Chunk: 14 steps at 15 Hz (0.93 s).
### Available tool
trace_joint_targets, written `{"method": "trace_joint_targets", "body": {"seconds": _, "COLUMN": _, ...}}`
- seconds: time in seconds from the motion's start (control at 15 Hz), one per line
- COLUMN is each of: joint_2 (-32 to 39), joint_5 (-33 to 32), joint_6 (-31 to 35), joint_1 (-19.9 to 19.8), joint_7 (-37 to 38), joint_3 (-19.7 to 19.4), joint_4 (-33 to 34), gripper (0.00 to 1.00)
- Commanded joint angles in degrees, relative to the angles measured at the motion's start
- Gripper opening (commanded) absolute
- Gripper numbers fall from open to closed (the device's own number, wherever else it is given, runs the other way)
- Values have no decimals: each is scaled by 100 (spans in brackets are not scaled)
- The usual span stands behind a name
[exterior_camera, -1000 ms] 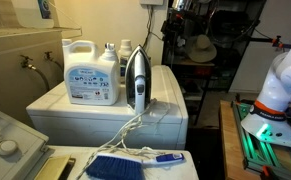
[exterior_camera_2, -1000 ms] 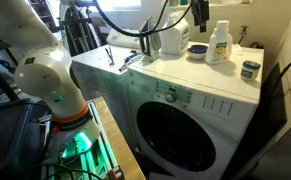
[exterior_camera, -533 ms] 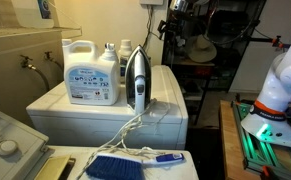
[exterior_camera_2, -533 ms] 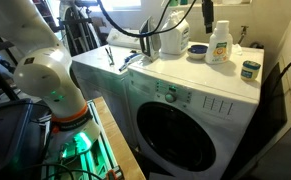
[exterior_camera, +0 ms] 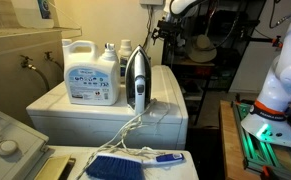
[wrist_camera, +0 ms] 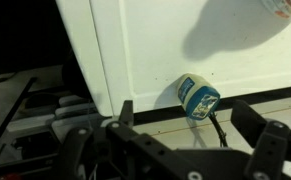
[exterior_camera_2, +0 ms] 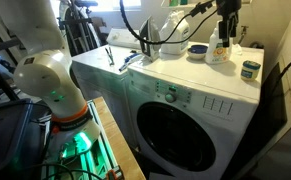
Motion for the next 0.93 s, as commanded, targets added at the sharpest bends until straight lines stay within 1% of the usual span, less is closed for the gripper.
{"method": "trace_joint_targets", "body": {"seconds": 0.0, "joint_2": 614, "joint_5": 131, "joint_6": -184, "joint_1": 59, "joint_7": 529, "joint_3": -310, "joint_4": 608, "gripper": 100}}
{"method": "trace_joint_targets", "body": {"seconds": 0.13, "joint_2": 847, "joint_5": 211, "joint_6": -186, "joint_1": 61, "joint_7": 623, "joint_3": -414, "joint_4": 822, "gripper": 100}}
{"method": "trace_joint_targets", "body": {"seconds": 0.2, "joint_2": 992, "joint_5": 301, "joint_6": -121, "joint_1": 39, "joint_7": 441, "joint_3": -426, "joint_4": 916, "gripper": 100}}
{"method": "trace_joint_targets", "body": {"seconds": 0.4, "joint_2": 1281, "joint_5": 570, "joint_6": -92, "joint_1": 36, "joint_7": 240, "joint_3": -426, "joint_4": 1124, "gripper": 100}}
{"method": "trace_joint_targets", "body": {"seconds": 0.53, "joint_2": 1458, "joint_5": 803, "joint_6": -20, "joint_1": 0, "joint_7": -163, "joint_3": -362, "joint_4": 1248, "gripper": 100}}
{"method": "trace_joint_targets", "body": {"seconds": 0.8, "joint_2": 1824, "joint_5": 714, "joint_6": 56, "joint_1": 56, "joint_7": -495, "joint_3": -455, "joint_4": 1619, "gripper": 100}}
{"method": "trace_joint_targets", "body": {"seconds": 0.87, "joint_2": 1914, "joint_5": 726, "joint_6": 265, "joint_1": 46, "joint_7": -686, "joint_3": -436, "joint_4": 1662, "gripper": 100}}
